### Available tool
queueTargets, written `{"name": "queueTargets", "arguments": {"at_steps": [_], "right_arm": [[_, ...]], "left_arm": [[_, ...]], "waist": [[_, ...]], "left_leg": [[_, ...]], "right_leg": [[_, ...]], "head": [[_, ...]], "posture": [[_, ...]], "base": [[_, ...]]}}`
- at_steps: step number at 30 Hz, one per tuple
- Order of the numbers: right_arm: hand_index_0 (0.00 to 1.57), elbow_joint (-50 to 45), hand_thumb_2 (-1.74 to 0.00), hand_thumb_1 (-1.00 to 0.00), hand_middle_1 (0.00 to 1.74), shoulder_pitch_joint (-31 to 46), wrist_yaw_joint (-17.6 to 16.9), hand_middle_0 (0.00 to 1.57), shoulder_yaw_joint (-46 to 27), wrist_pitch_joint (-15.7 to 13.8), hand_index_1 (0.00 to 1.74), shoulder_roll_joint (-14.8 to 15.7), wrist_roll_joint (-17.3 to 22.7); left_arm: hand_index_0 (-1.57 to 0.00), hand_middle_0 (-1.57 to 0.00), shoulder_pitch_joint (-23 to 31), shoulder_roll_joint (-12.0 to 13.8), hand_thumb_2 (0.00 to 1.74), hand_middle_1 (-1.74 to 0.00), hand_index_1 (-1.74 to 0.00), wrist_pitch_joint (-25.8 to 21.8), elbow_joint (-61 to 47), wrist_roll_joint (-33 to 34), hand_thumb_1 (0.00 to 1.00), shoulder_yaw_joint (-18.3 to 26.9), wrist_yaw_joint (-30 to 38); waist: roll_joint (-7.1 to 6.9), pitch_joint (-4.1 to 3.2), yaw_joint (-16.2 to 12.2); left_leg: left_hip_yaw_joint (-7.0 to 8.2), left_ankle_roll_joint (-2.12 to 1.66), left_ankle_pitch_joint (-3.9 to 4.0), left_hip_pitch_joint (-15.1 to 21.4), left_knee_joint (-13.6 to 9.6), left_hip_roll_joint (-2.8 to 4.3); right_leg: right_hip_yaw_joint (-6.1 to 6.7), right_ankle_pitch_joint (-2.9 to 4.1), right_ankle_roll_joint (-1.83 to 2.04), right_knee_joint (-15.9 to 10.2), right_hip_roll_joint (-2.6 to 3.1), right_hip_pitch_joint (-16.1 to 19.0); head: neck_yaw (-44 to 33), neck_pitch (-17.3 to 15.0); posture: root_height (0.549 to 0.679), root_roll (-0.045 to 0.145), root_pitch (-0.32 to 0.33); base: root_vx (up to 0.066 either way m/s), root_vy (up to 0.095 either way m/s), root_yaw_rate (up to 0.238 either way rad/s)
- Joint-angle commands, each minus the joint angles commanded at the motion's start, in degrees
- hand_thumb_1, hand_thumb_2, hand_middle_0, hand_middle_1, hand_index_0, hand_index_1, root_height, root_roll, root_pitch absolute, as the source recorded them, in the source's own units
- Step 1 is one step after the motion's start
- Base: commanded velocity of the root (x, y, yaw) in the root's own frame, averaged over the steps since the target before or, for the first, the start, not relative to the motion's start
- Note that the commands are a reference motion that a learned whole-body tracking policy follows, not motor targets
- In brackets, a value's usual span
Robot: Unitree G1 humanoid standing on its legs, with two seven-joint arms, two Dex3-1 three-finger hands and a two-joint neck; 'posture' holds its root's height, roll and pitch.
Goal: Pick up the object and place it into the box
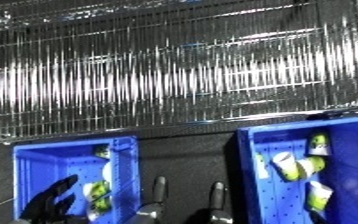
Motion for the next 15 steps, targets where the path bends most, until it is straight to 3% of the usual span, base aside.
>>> {"name": "queueTargets", "arguments": {"at_steps": [3, 4, 5, 8, 11, 12, 15], "right_arm": [[0.0, 0.7, 0.0, 0.0, 0.0, 1.7, 0.4, 0.0, 0.0, 0.5, 0.0, 0.9, -1.5], [0.0, 1.0, 0.0, 0.0, 0.0, 2.2, 0.4, 0.0, -0.1, 0.7, 0.0, 1.2, -1.8], [0.0, 1.2, 0.0, 0.0, 0.0, 2.4, 0.5, 0.0, -0.1, 0.9, 0.0, 1.4, -2.1], [0.0, 1.7, 0.0, 0.0, 0.0, 3.0, 0.6, 0.0, -0.3, 1.3, 0.0, 1.7, -2.8], [0.0, 1.7, 0.0, 0.0, 0.0, 3.1, 0.6, 0.0, -0.2, 1.3, 0.0, 1.7, -2.8], [0.0, 2.0, 0.0, 0.0, 0.0, 3.6, 0.6, 0.0, -0.3, 1.5, 0.0, 2.0, -3.2], [0.0, 3.2, 0.0, 0.0, 0.0, 5.4, 0.6, 0.0, -0.5, 2.0, 0.0, 3.2, -4.4]], "left_arm": [[0.0, 0.0, 2.0, -0.4, 0.0, 0.0, 0.0, 0.1, 0.7, 2.3, 0.0, 0.8, -0.1], [0.0, 0.0, 2.4, -0.5, 0.0, 0.0, 0.0, 0.1, 1.0, 3.0, 0.0, 0.9, 0.0], [0.0, 0.0, 2.7, -0.6, 0.0, 0.0, 0.0, 0.1, 1.2, 3.7, 0.0, 1.0, 0.2], [0.0, 0.0, 3.1, -0.8, 0.0, 0.0, 0.0, 0.2, 1.6, 5.0, 0.0, 1.1, 0.6], [0.0, 0.0, 3.2, -0.8, 0.0, 0.0, 0.0, 0.2, 1.6, 5.2, 0.0, 1.1, 0.6], [0.0, 0.0, 3.8, -0.9, 0.0, 0.0, 0.0, 0.3, 1.9, 6.0, 0.0, 1.2, 0.9], [0.0, 0.0, 5.9, -1.5, 0.0, 0.0, 0.0, 1.0, 3.2, 9.2, 0.0, 1.6, 1.8]], "waist": [[-0.14, -2.87, 0.1], [-0.17, -3.75, 0.1], [-0.21, -4.44, 0.1], [-0.3, -5.78, 0.2], [-0.29, -5.94, 0.2], [-0.39, -6.98, 0.4], [-0.74, -11.0, 1.0]], "left_leg": [[0.63, -0.68, 1.48, 3.6, -5.2, 0.76], [0.83, -0.88, 2.04, 4.6, -6.9, 1.01], [1.0, -1.04, 2.34, 5.3, -7.9, 1.19], [1.31, -1.36, 2.98, 6.5, -9.9, 1.55], [1.31, -1.37, 3.16, 6.6, -10.3, 1.56], [1.52, -1.6, 3.54, 7.4, -11.2, 1.94], [2.3, -2.34, 4.7, 9.9, -14.2, 3.25]], "right_leg": [[-0.3, 1.77, 0.59, -5.8, 0.17, 4.0], [-0.43, 2.37, 0.74, -7.7, 0.27, 5.3], [-0.48, 2.66, 0.85, -8.8, 0.31, 6.1], [-0.64, 3.3, 1.07, -10.9, 0.4, 7.5], [-0.67, 3.48, 1.07, -11.3, 0.44, 7.7], [-0.98, 3.77, 1.2, -12.2, 0.39, 8.5], [-2.14, 4.44, 1.52, -14.9, 0.18, 11.4]], "head": [[0.1, -2.3], [0.4, -5.9], [0.4, -5.9], [0.4, -5.9], [0.4, -5.9], [0.1, -16.6], [0.5, -19.1]], "posture": [[0.674, 0.03, 0.013], [0.675, 0.029, 0.012], [0.675, 0.028, 0.013], [0.675, 0.027, 0.014], [0.675, 0.027, 0.014], [0.675, 0.026, 0.013], [0.675, 0.023, 0.005]], "base": [[0.175, 0.002, -0.034], [0.147, 0.005, -0.04], [0.107, 0.001, -0.039], [0.065, -0.002, -0.027], [0.004, -0.001, 0.001], [0.14, -0.044, -0.114], [0.186, -0.061, -0.128]]}}
